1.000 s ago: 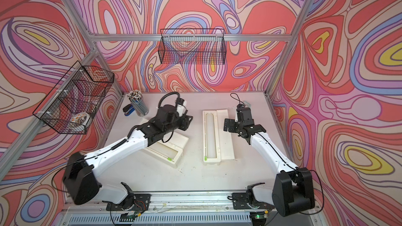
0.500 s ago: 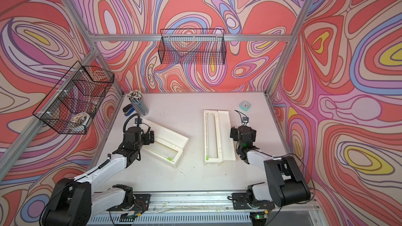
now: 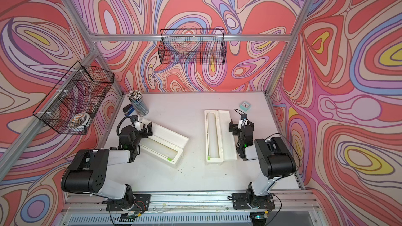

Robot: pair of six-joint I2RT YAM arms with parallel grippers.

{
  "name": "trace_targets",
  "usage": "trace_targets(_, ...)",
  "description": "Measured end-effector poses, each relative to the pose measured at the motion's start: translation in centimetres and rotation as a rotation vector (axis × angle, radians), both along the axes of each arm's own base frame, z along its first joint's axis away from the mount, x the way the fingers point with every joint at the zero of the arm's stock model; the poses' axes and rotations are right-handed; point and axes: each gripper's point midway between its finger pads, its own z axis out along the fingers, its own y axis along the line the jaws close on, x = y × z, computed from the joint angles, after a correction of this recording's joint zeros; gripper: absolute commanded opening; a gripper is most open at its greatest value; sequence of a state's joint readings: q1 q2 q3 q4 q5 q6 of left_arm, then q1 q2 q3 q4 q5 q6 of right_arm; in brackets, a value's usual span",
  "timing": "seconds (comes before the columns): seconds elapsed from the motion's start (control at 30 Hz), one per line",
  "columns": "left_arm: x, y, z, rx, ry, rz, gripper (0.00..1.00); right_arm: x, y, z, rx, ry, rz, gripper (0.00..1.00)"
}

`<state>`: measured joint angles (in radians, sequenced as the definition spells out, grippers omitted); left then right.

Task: Put plastic wrap rolls into dispensers
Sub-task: Reset both arms

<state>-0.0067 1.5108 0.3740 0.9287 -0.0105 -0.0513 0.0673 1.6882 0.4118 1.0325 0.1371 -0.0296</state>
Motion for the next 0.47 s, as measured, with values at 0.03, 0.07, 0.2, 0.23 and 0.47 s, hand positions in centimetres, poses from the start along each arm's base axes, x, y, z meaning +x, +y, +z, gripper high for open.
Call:
trace_targets(0.03,-0.1,0.3,0.0,-0.002,-0.005,0.019,1.00,0.0,-0.1,-0.1,0.003,0.003,0.001,0.98)
trace_targets(0.07,-0.1,0.6,0.0,-0.004,-0.009,0.035,1.00,0.1,-0.2,-0.2,0.008,0.005,0.001,0.98)
trace_targets(0.2,0.2,0.3,0.1,0.002,0.000,0.016,1.00,0.5,0.1,0.2,0.022,-0.004,0.019,0.98)
trace_targets(0.23,0.2,0.2,0.0,0.002,0.002,0.011,1.00,0.6,0.1,0.3,0.027,-0.007,0.022,0.98)
trace_targets(0.47,0.4,-0.2,-0.1,-0.006,0.009,-0.022,1.00,1.0,0.1,0.4,0.045,-0.002,0.037,0.98)
